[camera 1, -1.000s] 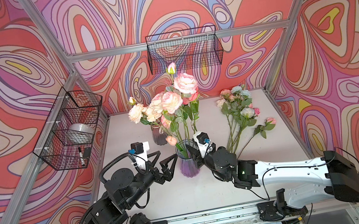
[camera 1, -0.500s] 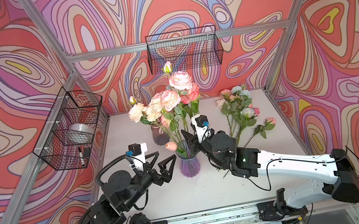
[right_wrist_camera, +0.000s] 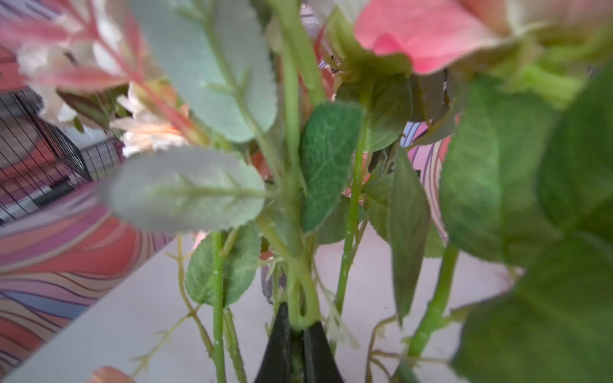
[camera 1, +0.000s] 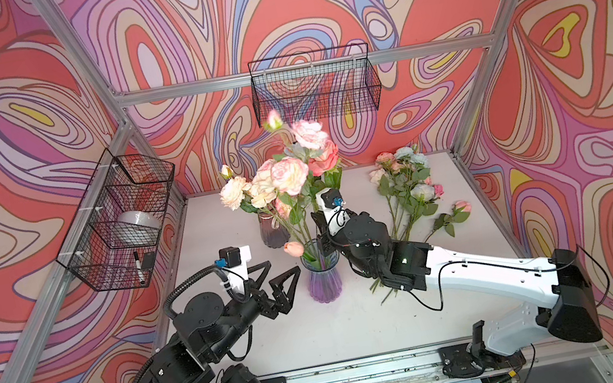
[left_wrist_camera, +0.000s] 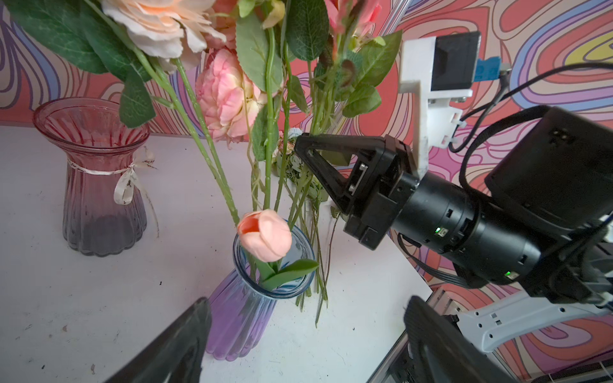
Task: Arrange the flowers into the vase
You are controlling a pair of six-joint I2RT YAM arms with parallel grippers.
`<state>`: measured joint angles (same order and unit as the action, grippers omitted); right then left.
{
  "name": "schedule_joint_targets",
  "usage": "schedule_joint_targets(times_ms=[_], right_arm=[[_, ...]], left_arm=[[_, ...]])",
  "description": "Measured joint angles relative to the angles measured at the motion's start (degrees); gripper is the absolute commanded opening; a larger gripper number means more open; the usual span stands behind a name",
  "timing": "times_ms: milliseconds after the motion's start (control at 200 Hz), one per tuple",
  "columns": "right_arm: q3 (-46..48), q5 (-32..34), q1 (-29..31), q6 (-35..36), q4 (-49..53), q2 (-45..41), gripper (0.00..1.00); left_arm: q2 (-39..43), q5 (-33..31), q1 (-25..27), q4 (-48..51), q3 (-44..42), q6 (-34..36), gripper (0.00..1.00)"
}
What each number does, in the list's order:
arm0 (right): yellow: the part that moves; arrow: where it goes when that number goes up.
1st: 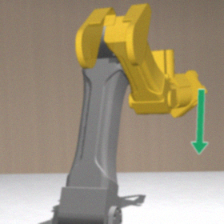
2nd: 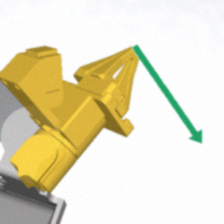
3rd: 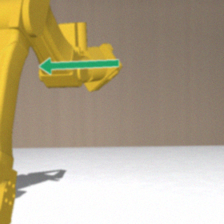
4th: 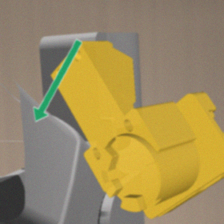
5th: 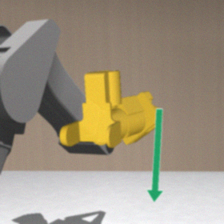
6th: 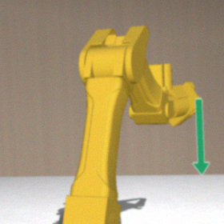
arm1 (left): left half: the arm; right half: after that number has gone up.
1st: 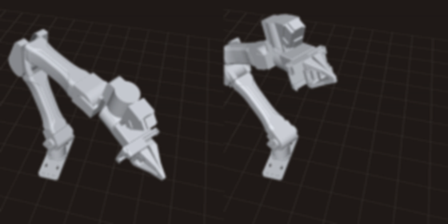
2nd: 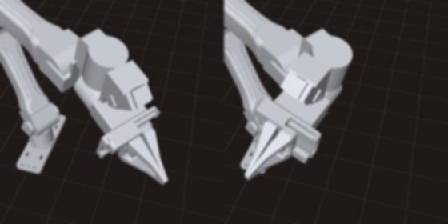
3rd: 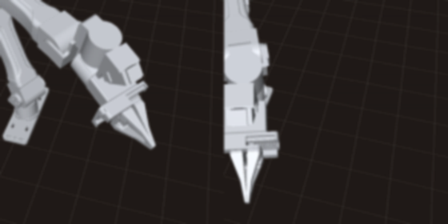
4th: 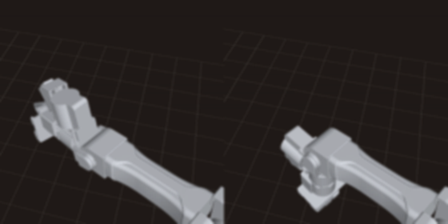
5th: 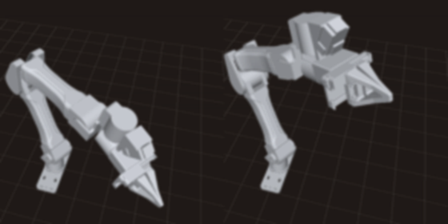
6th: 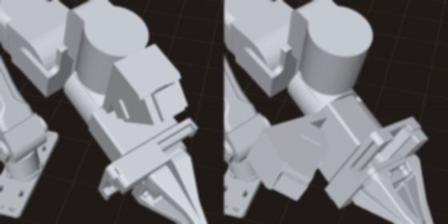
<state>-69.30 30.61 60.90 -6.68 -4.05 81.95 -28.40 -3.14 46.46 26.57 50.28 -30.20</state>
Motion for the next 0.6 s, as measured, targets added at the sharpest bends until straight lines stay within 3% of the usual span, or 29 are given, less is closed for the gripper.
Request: schedule_joint_targets(times_ms=[365, 521, 601], right_arm=[[4.1, 0.1, 0.5, -1.5, -3.1, -1.8, 0.00], [4.3, -0.1, 1.2, -2.3, -2.1, -2.4, 0.35], [4.3, -0.7, 1.4, -2.7, -0.1, -2.7, 0.42]], left_arm=[[0.7, -0.9, 0.0, 0.1, -1.6, -0.3, 0.93], [1.3, -1.6, 0.0, 0.3, -1.8, -0.5, 0.93], [1.7, -1.8, 0.0, 0.3, -1.8, -0.5, 0.93]])
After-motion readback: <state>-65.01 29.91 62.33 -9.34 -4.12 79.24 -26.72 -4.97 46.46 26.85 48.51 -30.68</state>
